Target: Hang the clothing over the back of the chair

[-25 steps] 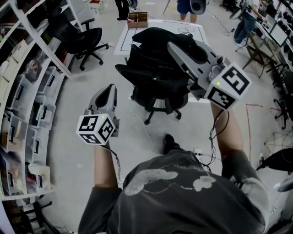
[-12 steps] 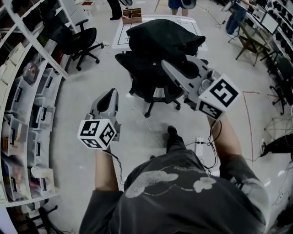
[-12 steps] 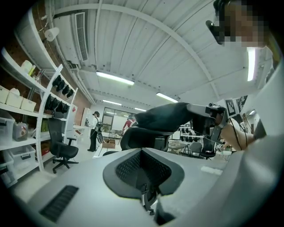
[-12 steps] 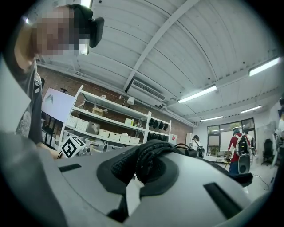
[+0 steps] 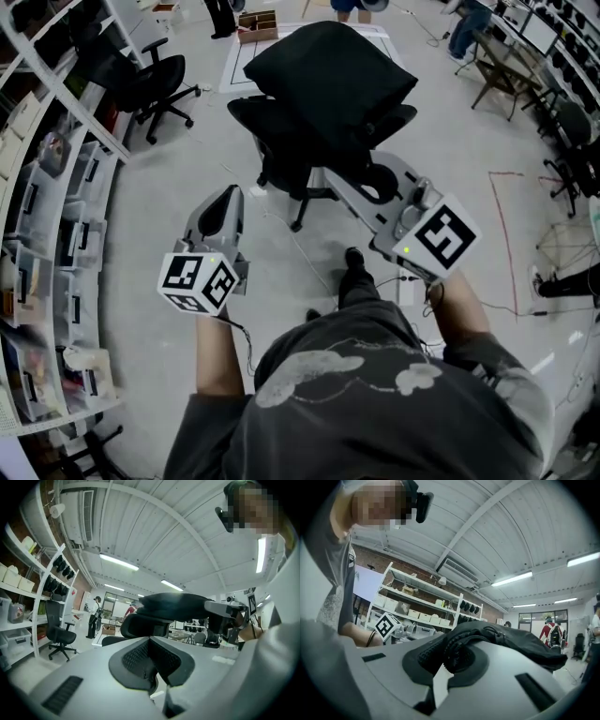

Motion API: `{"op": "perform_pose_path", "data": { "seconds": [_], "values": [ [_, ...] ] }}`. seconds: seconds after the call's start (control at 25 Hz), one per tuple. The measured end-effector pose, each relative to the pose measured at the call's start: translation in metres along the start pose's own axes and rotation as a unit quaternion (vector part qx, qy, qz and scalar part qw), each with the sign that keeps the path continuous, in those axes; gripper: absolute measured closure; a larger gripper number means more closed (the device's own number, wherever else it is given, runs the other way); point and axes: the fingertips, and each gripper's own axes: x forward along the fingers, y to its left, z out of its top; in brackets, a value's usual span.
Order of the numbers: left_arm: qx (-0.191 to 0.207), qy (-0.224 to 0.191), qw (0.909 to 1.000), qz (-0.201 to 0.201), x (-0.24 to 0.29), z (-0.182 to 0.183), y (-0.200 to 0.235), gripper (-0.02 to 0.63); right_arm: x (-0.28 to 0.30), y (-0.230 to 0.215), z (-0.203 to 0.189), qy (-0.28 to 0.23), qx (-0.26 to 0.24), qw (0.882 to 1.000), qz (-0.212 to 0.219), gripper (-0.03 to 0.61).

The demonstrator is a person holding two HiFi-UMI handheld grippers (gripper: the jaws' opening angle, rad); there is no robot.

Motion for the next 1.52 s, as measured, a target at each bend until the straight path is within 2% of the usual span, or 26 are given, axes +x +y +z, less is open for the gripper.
{"op": "perform_pose_path", "data": {
  "seconds": [0.2,0.4,0.6,0.68,0.76,0.84,1.0,1.24,1.32,1.44,1.48,1.52],
  "values": [
    [-0.017,0.018,0.9996,-0.014,0.006,-0.019,-0.001,0.612,-0.012,0.018,-0.043,0.04,0.024,0.999,0.009,0.584],
    [-0.037,0.038,0.9983,-0.022,0.024,-0.039,-0.005,0.612,-0.015,0.011,-0.076,0.035,0.056,0.998,0.016,0.583],
    [-0.046,0.051,0.9975,-0.016,0.027,-0.056,-0.015,0.612,-0.014,0.007,-0.117,0.084,0.054,0.995,0.01,0.583],
    [-0.051,0.058,0.997,-0.007,0.023,-0.064,-0.015,0.612,-0.012,0.008,-0.13,0.106,0.033,0.994,0.001,0.581],
    [-0.054,0.063,0.9965,0.002,0.019,-0.07,-0.015,0.612,-0.011,0.012,-0.135,0.115,-0.009,0.993,-0.011,0.581],
    [-0.055,0.068,0.9961,0.014,0.017,-0.074,-0.016,0.612,-0.012,0.016,-0.136,0.113,-0.029,0.993,-0.015,0.581],
    [-0.071,0.078,0.9936,0.038,0.013,-0.088,-0.029,0.612,-0.025,0.033,-0.127,0.094,0.008,0.995,0.024,0.584],
    [-0.076,0.081,0.9922,0.056,0.001,-0.104,-0.066,0.612,-0.062,0.049,-0.137,0.092,0.033,0.994,0.042,0.584],
    [-0.08,0.078,0.9918,0.062,-0.01,-0.106,-0.074,0.612,-0.07,0.049,-0.14,0.093,0.035,0.995,0.033,0.583],
    [-0.072,0.077,0.992,0.07,-0.026,-0.107,-0.086,0.612,-0.081,0.038,-0.138,0.074,0.045,0.996,-0.003,0.575],
    [-0.069,0.075,0.9922,0.073,-0.03,-0.107,-0.09,0.612,-0.086,0.036,-0.134,0.061,0.053,0.997,-0.006,0.551],
    [-0.067,0.072,0.9923,0.074,-0.034,-0.105,-0.095,0.612,-0.091,0.036,-0.132,0.051,0.06,0.997,-0.003,0.497]
  ]
}}
